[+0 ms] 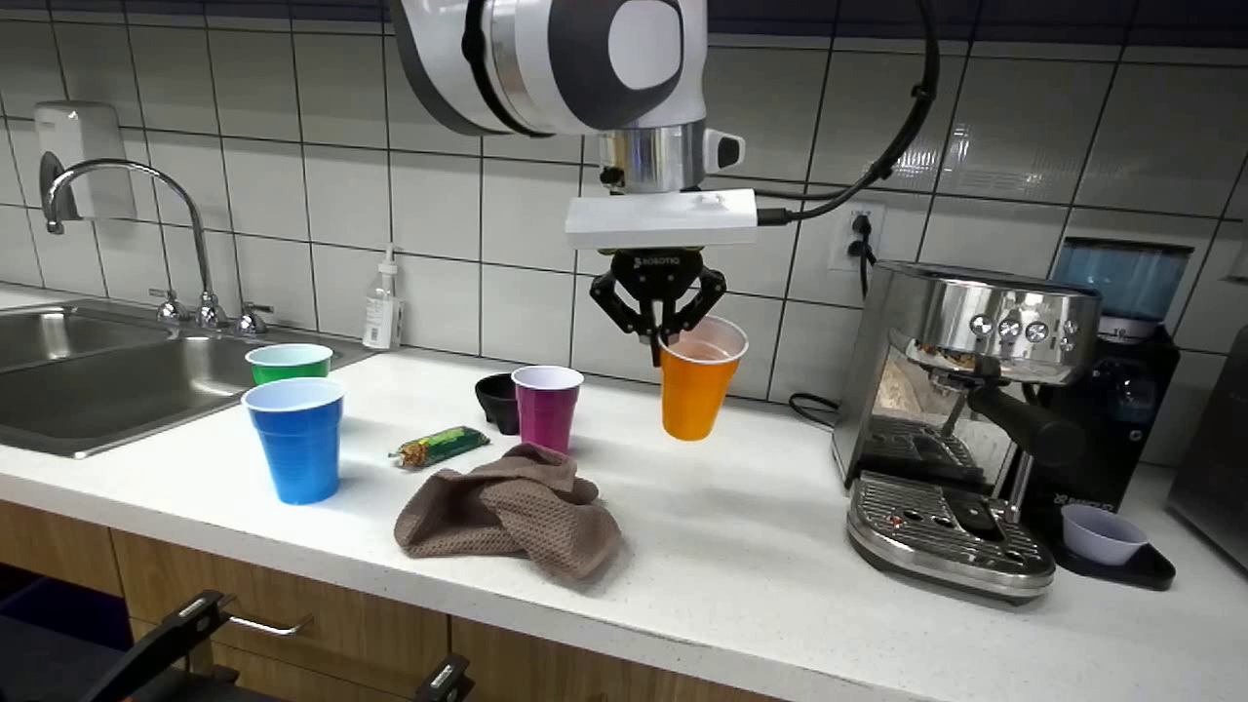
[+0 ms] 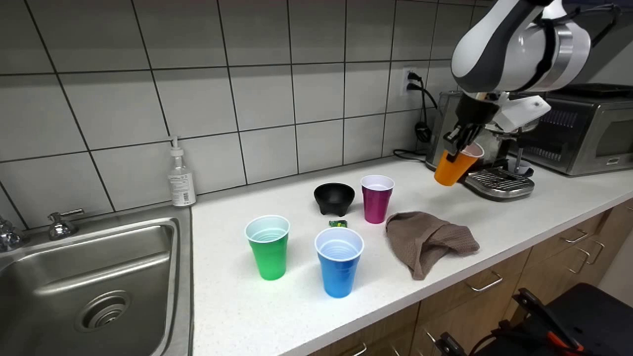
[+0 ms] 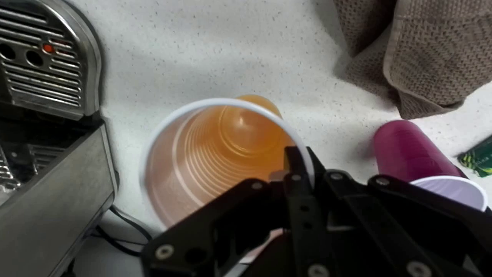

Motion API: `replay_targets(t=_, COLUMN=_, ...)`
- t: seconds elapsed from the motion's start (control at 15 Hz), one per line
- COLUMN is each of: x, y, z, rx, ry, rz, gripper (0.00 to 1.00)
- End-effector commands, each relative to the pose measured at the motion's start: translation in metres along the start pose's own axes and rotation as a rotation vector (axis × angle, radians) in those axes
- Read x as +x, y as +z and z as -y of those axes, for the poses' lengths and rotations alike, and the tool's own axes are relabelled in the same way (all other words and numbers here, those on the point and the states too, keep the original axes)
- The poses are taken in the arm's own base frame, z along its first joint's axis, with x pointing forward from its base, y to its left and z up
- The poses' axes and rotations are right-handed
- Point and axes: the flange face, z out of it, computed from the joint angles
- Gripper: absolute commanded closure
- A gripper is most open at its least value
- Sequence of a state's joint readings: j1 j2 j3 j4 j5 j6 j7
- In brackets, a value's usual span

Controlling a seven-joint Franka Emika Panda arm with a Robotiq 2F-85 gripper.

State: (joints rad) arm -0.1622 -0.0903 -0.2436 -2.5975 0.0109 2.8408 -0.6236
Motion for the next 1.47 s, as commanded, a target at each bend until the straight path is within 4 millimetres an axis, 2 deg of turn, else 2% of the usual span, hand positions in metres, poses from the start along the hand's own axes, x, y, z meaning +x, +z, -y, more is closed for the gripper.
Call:
replay_targets(t=0.0, x=0.005, y=-0.021, z=0.011, rx=0.022, ry=-0.04, rz=-0.064, gripper=0.99)
replay_targets(t=0.47, x=0.027, y=-0.034, z=0.033, rx=0.053, ry=-0.052, rz=-0.109, gripper=0.99)
replay_targets(t=1.4, x=0.057, y=-0.029, z=0.059, rx=0.048, ry=0.096, rz=-0.075, gripper=0.99)
